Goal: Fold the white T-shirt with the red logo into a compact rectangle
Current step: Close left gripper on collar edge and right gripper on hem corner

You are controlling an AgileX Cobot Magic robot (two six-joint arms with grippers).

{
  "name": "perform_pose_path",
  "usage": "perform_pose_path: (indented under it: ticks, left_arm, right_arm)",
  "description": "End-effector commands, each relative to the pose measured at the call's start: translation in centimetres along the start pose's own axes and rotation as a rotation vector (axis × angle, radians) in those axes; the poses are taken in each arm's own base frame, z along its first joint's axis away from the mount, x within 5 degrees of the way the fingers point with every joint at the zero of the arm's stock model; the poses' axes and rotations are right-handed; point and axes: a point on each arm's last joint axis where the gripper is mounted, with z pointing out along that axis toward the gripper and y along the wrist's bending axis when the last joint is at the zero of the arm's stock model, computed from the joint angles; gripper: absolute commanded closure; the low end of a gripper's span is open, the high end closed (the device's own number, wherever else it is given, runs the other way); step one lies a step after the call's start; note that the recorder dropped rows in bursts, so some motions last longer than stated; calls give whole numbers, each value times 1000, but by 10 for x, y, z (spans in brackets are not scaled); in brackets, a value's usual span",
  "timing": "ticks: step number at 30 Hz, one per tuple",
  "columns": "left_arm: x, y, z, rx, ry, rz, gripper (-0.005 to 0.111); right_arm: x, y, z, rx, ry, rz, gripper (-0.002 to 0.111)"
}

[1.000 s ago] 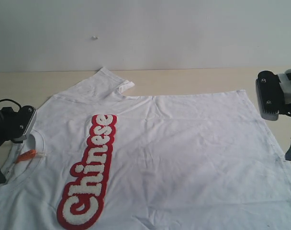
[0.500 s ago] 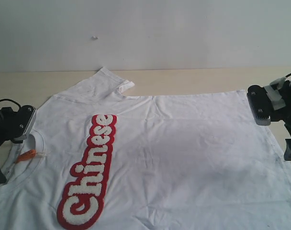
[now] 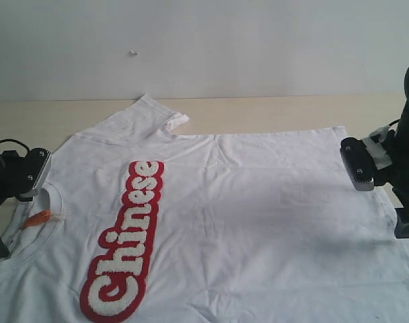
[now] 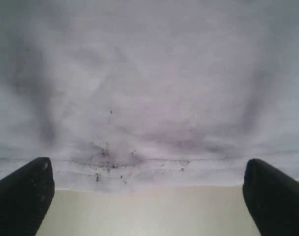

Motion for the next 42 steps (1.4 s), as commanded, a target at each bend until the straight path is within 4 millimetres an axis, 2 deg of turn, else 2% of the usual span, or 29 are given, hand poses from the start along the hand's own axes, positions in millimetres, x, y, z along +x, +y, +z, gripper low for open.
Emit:
perform_pose_path:
  ticks: [1,5,9,16,28,42]
  left_arm:
    - [-1,0,8,3,-17,-28,2]
    - [-1,0,8,3,-17,-28,2]
    - [-1,0,9,6,-17,-28,2]
    - [-1,0,9,6,-17,-28,2]
    - [-1,0,9,2,-17,-28,2]
    - [-1,1,9,-5,-16,-28,2]
  right_arm:
    - [4,-6,5,28,1,-7,4]
    - [12,-7,12,25,-2,13,4]
    - [17,-12,10,50,-39,42,4]
    - [14,-16,3,42,-80,47,4]
    - [12,-14,22,-27,-78,44,4]
    - [12,-14,22,-23,-78,44,4]
